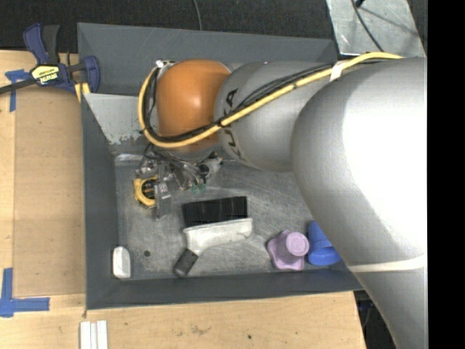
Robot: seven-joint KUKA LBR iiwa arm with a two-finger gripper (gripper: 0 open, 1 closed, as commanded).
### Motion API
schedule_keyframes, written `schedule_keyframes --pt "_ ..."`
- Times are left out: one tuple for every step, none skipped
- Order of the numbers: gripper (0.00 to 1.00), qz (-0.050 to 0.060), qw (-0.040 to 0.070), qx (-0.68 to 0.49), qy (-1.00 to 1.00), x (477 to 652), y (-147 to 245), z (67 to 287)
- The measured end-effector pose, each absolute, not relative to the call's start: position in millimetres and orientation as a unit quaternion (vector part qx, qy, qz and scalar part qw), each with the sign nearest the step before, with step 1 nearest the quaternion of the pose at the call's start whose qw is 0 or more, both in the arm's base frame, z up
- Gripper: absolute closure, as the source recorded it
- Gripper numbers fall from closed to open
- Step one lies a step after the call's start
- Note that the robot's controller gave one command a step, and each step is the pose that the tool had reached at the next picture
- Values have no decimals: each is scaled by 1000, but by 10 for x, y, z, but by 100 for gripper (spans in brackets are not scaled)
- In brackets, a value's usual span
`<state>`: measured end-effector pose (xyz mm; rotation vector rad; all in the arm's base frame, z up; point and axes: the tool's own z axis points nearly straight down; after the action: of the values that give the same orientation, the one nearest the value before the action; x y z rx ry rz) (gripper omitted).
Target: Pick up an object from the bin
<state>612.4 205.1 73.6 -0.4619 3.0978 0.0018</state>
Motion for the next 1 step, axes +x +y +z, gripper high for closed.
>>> schedule_keyframes --pt "100 1 5 -148 989 6124 2052 736"
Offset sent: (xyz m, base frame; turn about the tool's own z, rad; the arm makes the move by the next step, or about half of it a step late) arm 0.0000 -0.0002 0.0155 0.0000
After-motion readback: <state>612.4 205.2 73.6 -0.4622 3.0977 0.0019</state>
